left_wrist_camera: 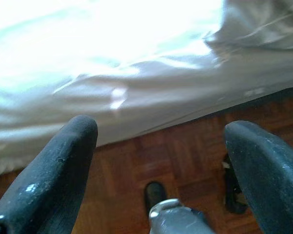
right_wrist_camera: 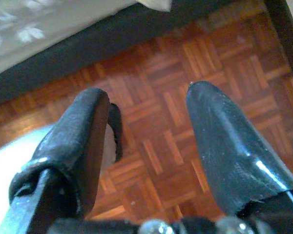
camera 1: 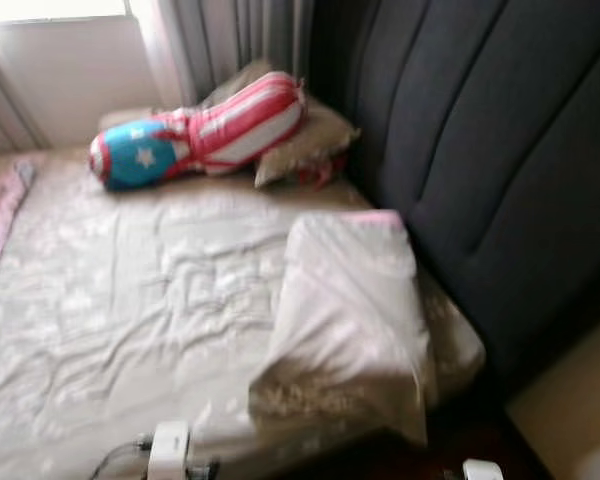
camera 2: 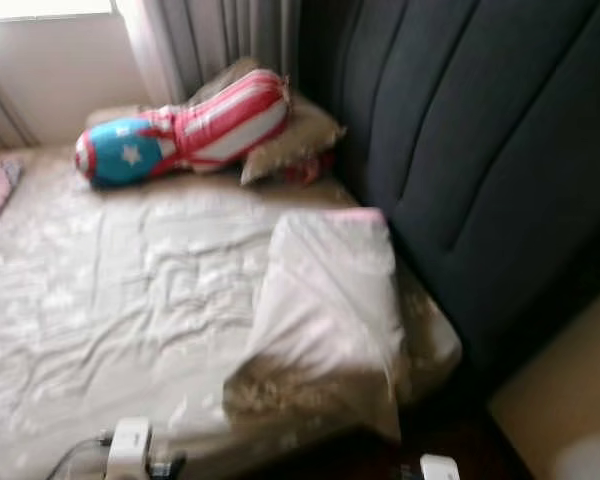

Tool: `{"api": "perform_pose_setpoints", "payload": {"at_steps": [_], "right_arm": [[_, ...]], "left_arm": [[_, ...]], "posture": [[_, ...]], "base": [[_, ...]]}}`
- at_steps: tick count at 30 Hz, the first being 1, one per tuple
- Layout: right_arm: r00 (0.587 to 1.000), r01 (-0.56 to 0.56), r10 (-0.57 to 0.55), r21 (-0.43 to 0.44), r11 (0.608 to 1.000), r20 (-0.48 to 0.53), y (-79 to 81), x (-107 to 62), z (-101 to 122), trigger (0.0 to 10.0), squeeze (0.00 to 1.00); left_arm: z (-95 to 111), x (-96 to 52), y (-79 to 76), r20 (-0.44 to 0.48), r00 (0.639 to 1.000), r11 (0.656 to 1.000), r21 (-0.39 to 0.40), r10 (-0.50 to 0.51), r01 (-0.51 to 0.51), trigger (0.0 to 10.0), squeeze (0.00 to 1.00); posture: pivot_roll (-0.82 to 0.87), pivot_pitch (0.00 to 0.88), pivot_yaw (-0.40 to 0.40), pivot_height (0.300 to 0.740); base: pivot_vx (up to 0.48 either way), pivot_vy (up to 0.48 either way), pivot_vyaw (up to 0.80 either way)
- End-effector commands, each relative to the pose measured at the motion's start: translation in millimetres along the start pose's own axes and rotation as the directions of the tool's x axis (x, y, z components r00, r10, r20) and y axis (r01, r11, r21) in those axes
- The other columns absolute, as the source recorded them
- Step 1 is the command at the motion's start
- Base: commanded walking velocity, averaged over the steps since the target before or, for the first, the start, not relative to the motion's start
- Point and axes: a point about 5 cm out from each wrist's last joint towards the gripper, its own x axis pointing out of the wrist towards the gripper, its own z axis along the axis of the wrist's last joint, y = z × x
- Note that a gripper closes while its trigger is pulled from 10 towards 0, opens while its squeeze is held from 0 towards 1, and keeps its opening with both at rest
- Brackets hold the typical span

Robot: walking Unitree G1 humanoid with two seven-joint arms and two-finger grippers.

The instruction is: Clean up the room

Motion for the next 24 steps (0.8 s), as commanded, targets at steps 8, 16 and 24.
{"api": "perform_pose_setpoints", "payload": {"at_steps": [8, 16, 24], "right_arm": [[1.000, 0.010, -0.010, 0.013, 1.000, 0.002, -2.6, -1.0, -1.3, 10.0, 0.00], [1.000, 0.008, -0.008, 0.002, 1.000, 0.000, -2.8, -1.0, -1.0, 10.0, 0.00], [1.000, 0.008, -0.008, -0.006, 1.000, -0.002, -3.4, -1.1, -1.1, 10.0, 0.00]], "left_arm": [[-4.6, -1.1, 0.5, -0.023, 1.000, 1.000, 0.000, -0.002, 0.002, 10.0, 0.00], [-4.8, -1.1, 0.6, -0.025, 1.000, 1.000, -0.002, 0.000, 0.000, 10.0, 0.00], [-5.3, -1.1, 0.0, -0.027, 1.000, 1.000, -0.002, 0.000, 0.000, 10.0, 0.00]], "posture": [[-0.08, 0.000, -0.017, 0.738], [-0.08, 0.000, -0.018, 0.738], [-0.08, 0.000, -0.020, 0.738]], "base": [[0.136, 0.000, 0.00], [0.292, 0.000, 0.00], [0.180, 0.000, 0.00]]}}
